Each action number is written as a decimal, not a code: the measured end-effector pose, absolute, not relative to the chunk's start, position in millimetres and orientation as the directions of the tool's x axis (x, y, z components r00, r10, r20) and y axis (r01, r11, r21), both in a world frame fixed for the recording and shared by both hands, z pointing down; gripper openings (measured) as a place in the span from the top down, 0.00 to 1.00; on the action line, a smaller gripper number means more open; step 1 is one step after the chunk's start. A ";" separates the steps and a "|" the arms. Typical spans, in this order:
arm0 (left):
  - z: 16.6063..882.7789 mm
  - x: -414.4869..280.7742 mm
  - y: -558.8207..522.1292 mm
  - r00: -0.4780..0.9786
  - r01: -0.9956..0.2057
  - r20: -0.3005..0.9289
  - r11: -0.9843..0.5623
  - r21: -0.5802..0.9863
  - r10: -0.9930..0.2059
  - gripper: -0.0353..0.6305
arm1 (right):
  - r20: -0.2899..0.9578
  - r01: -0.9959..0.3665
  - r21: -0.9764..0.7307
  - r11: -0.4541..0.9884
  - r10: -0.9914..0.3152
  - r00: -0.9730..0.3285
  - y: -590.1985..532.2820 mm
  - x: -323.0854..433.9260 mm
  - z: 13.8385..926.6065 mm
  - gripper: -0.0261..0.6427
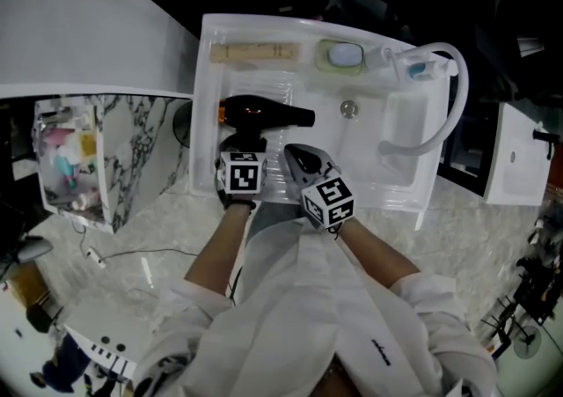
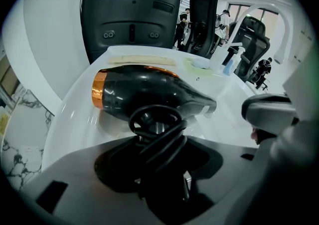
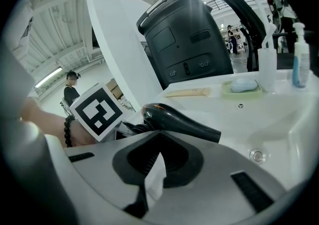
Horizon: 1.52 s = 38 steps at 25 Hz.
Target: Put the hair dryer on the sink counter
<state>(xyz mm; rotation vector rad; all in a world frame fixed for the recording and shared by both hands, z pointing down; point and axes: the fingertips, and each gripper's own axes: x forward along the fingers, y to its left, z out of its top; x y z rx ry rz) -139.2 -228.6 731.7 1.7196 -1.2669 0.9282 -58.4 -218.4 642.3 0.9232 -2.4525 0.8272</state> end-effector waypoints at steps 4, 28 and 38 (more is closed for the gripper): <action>731.2 -139.2 -228.8 0.233 -0.967 0.891 -0.188 0.171 -0.390 0.55 | 0.537 -0.695 -0.388 0.606 -0.464 -0.704 -217.3 -55.1 640.6 0.94; 725.8 -140.6 -225.7 0.233 -0.966 0.883 -0.202 0.162 -0.407 0.50 | 0.534 -0.701 -0.382 0.602 -0.475 -0.699 -215.3 -37.4 634.9 0.94; 690.8 -142.6 -230.9 0.256 -0.961 0.843 -0.219 0.169 -0.472 0.50 | 0.520 -0.713 -0.373 0.593 -0.503 -0.690 -215.5 -26.4 619.5 0.94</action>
